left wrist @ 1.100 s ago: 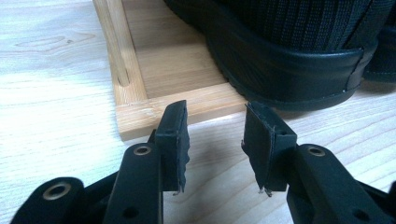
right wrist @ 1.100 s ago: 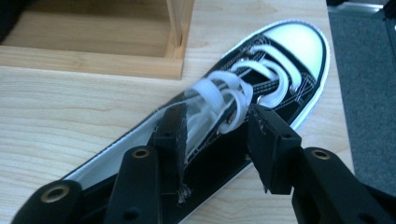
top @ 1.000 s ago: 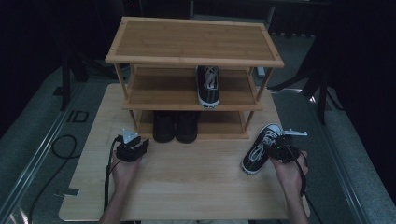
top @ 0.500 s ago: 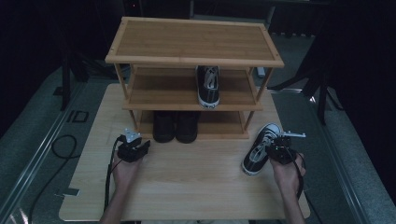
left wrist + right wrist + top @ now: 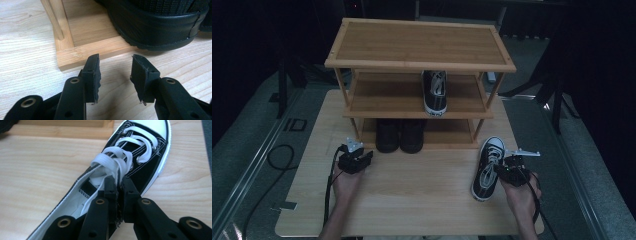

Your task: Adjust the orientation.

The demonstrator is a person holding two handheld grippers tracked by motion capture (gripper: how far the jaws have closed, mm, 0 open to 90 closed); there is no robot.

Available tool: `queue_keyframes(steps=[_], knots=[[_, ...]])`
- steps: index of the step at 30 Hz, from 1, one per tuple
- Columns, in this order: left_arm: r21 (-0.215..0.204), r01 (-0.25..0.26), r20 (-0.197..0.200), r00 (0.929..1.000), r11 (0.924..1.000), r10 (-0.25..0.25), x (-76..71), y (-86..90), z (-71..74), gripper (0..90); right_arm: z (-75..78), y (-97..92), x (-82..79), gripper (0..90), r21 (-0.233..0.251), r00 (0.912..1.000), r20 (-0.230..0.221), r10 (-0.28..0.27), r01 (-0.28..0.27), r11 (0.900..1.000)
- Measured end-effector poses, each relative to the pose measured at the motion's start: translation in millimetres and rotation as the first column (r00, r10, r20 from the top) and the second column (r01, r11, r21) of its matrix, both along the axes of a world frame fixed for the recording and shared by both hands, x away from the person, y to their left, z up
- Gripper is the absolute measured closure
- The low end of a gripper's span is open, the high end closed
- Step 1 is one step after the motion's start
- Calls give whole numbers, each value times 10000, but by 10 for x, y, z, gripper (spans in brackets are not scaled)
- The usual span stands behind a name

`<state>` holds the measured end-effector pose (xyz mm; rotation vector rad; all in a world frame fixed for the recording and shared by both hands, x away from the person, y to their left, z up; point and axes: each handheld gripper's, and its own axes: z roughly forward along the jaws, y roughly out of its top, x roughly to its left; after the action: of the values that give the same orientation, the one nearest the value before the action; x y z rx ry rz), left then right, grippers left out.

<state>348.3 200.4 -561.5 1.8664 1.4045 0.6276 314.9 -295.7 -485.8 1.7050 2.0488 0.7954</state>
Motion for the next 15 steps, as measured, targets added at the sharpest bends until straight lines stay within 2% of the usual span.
queue_keyframes(steps=[5,9,10,11,12,15], knots=[[42,7,-26,10000,10000,-7,3,-5,-1,590,10,36,-135,855,370,9979,105,637,-641,9973],[78,8,-42,10000,10000,-8,4,-9,-2,590,28,115,-218,856,508,9898,231,1408,-1418,9886],[79,16,-48,10000,10000,-15,5,-9,-2,590,33,165,-244,856,502,9812,346,1900,-1916,9802],[87,18,-50,10000,10000,-17,5,-10,-2,590,35,189,-252,857,496,9767,372,2111,-2128,9758],[92,19,-49,10000,10000,-18,5,-11,-2,590,35,189,-252,857,496,9767,372,2111,-2128,9758],[113,40,-74,10000,9999,-39,5,-10,-1,590,36,248,-256,857,599,9604,437,2751,-2774,9589]])
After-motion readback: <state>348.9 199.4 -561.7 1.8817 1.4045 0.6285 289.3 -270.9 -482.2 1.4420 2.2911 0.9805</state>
